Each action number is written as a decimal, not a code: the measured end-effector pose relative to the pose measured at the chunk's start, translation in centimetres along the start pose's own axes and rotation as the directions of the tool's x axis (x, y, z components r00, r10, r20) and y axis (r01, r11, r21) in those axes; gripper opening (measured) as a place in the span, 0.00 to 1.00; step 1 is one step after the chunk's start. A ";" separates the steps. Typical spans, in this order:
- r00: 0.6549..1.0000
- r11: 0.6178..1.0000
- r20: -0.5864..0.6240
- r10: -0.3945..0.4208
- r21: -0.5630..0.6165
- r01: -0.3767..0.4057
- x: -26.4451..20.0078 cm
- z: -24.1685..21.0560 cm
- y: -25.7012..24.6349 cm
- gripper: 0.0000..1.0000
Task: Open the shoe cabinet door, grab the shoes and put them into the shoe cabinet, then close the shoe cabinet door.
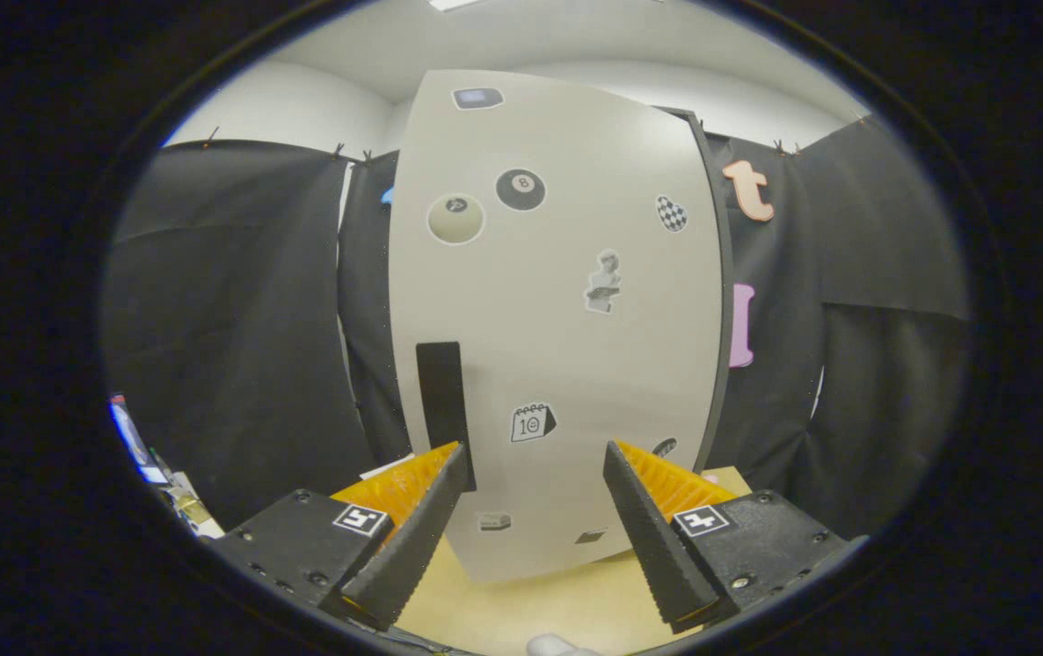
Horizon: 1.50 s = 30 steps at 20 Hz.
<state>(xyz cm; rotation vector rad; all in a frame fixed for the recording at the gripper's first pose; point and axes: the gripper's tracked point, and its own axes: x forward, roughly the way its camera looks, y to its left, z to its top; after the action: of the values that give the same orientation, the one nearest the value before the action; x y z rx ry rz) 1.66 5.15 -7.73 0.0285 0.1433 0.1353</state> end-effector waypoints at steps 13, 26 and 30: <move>0.986 0.988 0.048 -0.157 0.013 0.156 -8.2 6.1 -7.7 0.99; 0.960 0.968 0.122 -0.251 0.048 0.247 -14.5 9.3 -12.5 0.99; 0.963 0.970 0.117 -0.243 0.039 0.240 -14.4 9.0 -12.2 0.99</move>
<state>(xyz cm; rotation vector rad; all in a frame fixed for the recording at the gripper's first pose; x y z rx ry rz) -9.56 -9.11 2.74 0.0432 0.0267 -0.1122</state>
